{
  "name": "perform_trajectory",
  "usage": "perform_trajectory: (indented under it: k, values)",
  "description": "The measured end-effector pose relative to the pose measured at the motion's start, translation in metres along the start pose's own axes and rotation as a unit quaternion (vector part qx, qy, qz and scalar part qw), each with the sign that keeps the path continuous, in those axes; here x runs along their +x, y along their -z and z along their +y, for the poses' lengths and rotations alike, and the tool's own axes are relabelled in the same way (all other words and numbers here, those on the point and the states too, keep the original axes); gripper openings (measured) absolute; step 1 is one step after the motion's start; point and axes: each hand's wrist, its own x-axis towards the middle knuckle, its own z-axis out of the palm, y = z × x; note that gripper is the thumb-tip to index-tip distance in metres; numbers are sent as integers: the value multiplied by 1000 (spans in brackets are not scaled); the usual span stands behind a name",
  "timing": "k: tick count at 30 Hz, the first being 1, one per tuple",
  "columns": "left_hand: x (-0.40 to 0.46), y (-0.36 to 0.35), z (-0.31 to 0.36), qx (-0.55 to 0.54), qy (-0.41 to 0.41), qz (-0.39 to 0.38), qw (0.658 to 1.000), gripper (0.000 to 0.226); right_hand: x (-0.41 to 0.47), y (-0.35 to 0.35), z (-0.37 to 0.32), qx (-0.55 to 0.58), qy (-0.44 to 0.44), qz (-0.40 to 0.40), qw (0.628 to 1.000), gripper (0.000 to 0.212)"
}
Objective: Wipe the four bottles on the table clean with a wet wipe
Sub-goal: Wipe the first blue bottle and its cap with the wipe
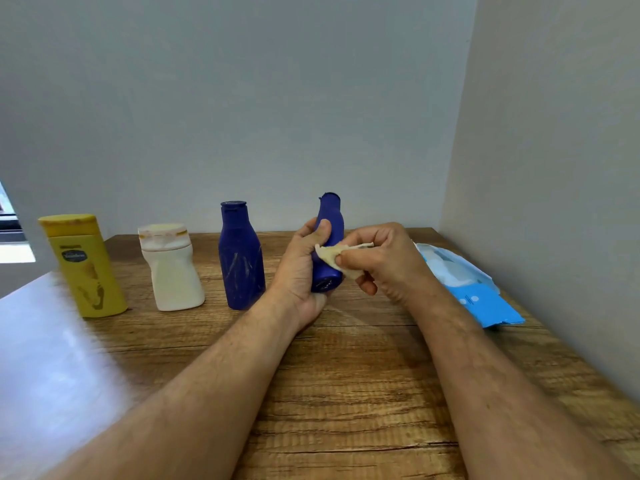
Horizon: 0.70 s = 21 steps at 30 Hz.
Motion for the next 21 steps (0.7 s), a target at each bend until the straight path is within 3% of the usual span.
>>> perform_trajectory:
  k: [3,7,11,15,21]
  values:
    - [-2,-2,0,20,7,-9,1000,44,1,-3,-5,9,20,56,998,4]
    - [-3,-2,-1,49,33,-23,998,63,3,0,-3,-22,36,124,991,19]
    - [-6,-4,-2,54,26,-11,998,51,0,2,-3,-29,54,104,993,8]
    - [-5,-3,-2,25,16,-39,999,64,1,-3,-3,-48,59,117,990,13]
    - [-9,-5,-1,40,14,-68,997,32,5,-2,1,-43,60,162,984,15]
